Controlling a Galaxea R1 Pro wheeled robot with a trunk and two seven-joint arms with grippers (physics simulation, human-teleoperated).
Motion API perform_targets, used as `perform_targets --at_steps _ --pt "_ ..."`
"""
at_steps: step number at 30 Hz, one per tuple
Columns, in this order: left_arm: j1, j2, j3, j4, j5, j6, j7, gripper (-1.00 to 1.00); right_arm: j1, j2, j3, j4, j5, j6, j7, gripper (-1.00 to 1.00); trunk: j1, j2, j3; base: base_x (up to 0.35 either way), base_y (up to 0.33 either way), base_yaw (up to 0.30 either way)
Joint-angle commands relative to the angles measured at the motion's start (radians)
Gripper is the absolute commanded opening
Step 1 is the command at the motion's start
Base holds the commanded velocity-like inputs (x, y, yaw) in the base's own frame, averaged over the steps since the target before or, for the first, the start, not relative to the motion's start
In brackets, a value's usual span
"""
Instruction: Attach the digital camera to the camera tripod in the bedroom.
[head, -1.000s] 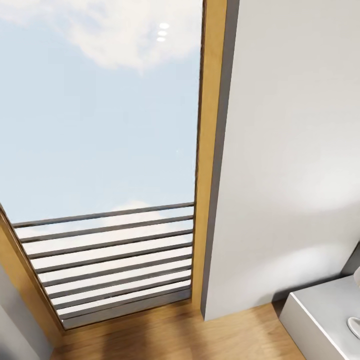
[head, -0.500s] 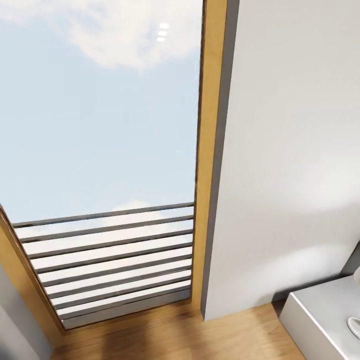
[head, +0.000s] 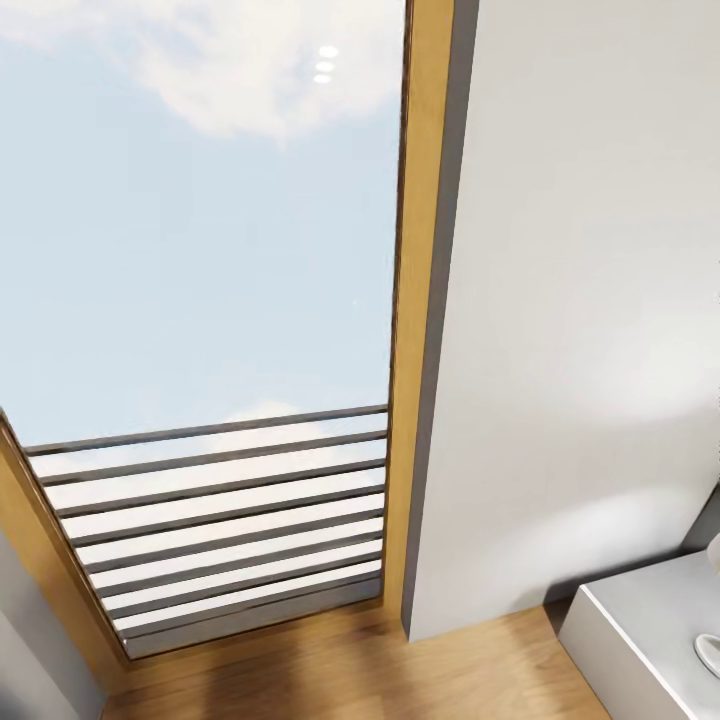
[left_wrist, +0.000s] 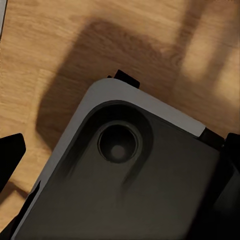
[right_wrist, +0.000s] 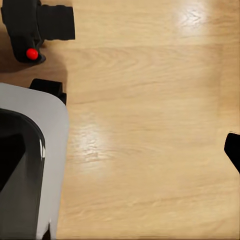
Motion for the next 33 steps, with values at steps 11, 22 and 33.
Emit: perform_targets --at_steps 11,22,33 --pt "0.001 -0.001 0.004 0.028 0.004 -0.001 0.0 1.0 0.0 0.001 -0.003 0.02 0.006 0.008 -0.004 1.0 0.0 0.0 -0.001 0.0 0.0 -0.148" --pt "0.001 -0.001 0.005 0.038 0.005 -0.002 0.001 1.0 0.0 0.001 -0.002 0.022 0.006 0.01 -0.005 1.0 0.0 0.0 -0.001 0.0 0.0 -0.229" --pt "0.001 -0.001 0.009 0.038 0.018 -0.002 0.0 1.0 0.0 0.001 -0.002 0.022 0.006 0.01 -0.006 1.0 0.0 0.0 -0.001 0.0 0.0 -0.237"
